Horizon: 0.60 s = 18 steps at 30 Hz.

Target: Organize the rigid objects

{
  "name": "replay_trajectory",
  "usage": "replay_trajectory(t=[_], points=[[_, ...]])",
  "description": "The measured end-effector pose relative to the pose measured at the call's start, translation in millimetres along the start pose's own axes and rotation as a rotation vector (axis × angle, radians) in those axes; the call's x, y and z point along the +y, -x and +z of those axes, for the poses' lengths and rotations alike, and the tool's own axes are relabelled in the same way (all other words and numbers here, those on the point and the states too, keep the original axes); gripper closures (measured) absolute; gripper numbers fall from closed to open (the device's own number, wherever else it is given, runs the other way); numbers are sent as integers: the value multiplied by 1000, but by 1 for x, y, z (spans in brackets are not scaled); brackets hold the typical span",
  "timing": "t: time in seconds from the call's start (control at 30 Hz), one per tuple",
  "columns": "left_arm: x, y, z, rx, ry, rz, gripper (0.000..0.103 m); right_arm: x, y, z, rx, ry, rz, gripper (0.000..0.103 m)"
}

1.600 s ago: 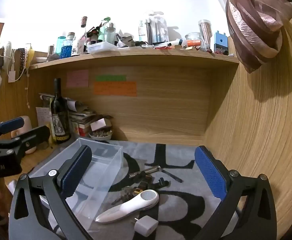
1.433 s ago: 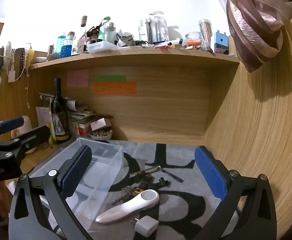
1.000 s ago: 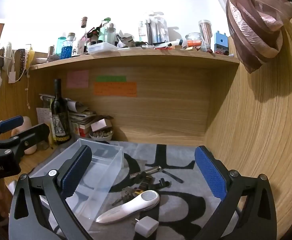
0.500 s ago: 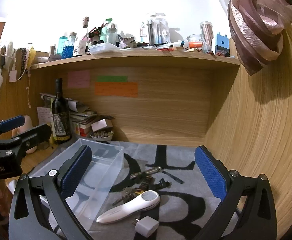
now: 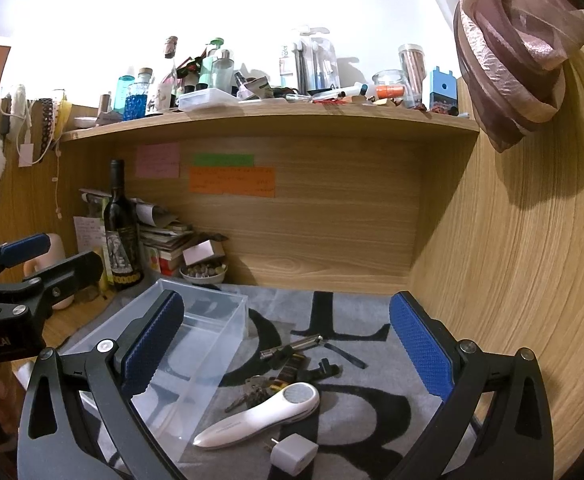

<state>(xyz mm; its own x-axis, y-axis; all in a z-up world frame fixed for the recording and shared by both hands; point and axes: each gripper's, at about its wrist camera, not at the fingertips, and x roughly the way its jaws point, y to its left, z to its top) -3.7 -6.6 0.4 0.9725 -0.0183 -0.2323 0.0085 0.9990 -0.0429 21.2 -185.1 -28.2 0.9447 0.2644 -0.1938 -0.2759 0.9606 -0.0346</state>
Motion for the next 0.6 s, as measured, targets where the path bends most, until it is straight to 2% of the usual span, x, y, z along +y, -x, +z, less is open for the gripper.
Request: replay_trajectory(t=[0.6], points=[[0,0,-1,-1,-1,1,0,1,0,-1,1,-2,1,0]])
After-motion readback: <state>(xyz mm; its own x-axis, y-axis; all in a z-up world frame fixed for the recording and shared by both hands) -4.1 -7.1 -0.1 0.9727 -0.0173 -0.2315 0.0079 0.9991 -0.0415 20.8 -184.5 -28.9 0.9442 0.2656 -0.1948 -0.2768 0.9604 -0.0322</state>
